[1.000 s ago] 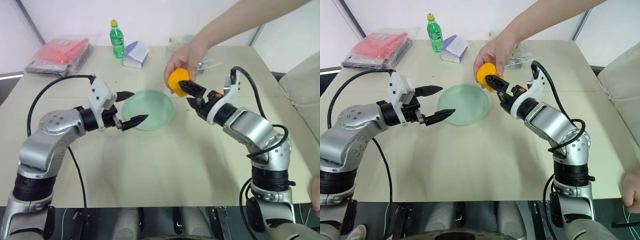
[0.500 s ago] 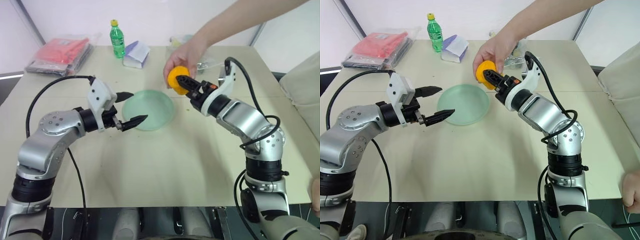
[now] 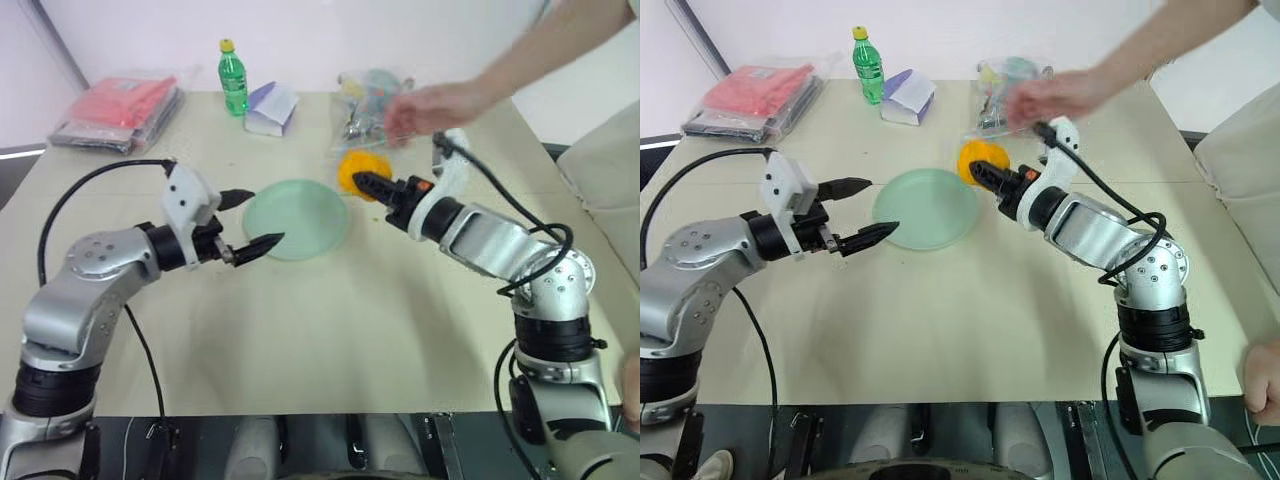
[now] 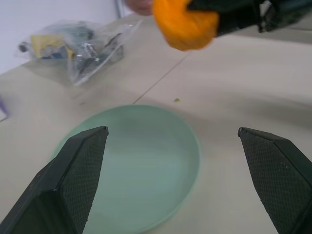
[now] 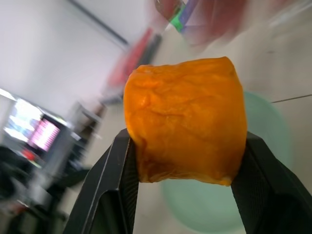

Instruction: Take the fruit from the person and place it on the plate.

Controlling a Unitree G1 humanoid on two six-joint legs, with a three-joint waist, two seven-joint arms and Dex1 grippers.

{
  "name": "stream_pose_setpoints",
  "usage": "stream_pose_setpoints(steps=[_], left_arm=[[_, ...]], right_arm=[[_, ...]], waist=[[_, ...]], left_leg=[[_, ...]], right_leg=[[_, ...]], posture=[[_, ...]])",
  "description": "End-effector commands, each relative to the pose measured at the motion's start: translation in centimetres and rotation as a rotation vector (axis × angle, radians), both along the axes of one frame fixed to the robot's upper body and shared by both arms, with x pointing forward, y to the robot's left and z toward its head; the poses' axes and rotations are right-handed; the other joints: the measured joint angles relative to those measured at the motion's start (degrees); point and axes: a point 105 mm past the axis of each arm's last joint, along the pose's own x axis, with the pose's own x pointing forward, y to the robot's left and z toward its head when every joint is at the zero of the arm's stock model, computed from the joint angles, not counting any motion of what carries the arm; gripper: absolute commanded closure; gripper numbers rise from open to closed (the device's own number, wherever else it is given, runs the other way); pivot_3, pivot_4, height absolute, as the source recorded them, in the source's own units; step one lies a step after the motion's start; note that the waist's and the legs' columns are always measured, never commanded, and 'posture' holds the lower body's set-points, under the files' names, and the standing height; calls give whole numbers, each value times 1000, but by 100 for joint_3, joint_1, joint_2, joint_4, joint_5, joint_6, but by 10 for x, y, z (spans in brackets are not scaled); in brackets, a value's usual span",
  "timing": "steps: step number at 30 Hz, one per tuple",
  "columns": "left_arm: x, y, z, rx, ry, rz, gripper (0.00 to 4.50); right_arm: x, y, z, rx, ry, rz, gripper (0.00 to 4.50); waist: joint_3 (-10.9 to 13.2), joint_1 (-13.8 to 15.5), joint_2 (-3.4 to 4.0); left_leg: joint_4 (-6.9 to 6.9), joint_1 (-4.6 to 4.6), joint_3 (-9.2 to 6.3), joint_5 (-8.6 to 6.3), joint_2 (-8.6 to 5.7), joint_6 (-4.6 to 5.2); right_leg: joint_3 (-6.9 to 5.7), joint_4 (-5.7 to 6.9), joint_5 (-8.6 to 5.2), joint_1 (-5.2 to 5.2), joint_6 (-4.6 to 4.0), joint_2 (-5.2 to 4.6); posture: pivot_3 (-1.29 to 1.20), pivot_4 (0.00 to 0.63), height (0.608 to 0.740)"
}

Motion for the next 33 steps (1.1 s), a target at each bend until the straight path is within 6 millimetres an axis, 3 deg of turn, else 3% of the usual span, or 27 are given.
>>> stream_pose_setpoints(steps=[1,9,13,17,22,27,33], left_arm=[[-7,10,14,-13,-51,54,0],[-15,25,4,-16,-26,161,0],[-21,32,0,-18,-13,207,0],[-24,35,-1,-21,-11,232,0],[-25,37,-2,-23,-8,247,0],[-24,34,-2,-28,-6,234,0],[-19,27,-3,-28,-4,198,0]], right_arm=[[-3,19,5,-193,-170,104,2549],[27,52,-18,-324,-233,152,2549],[44,65,-40,-461,-277,142,2549],[52,70,-59,-571,-306,142,2549],[55,67,-66,-645,-342,149,2549],[53,65,-57,-600,-352,160,97],[39,51,-36,-549,-374,211,41]], waist=[[1,-16,1],[1,11,1],[1,15,1],[1,1,1],[1,2,1],[1,-1,1],[1,19,1]], left_leg=[[-1,0,0,0,1,0],[-3,-1,2,0,0,0],[-2,-4,6,0,-2,0],[-3,-4,5,0,-2,0],[-3,-4,5,0,-2,0],[-4,-3,5,0,-2,0],[-4,-3,6,0,-3,0]], right_leg=[[1,0,0,-2,0,1],[3,-1,0,-5,0,1],[2,-5,1,-5,1,-4],[1,-5,1,-6,1,-4],[1,-5,1,-6,1,-5],[1,-5,1,-6,0,-4],[0,-4,1,-5,1,-5]], posture=[[0,150,731],[0,150,731],[0,150,731],[0,150,731],[0,150,731],[0,150,731],[0,150,731]])
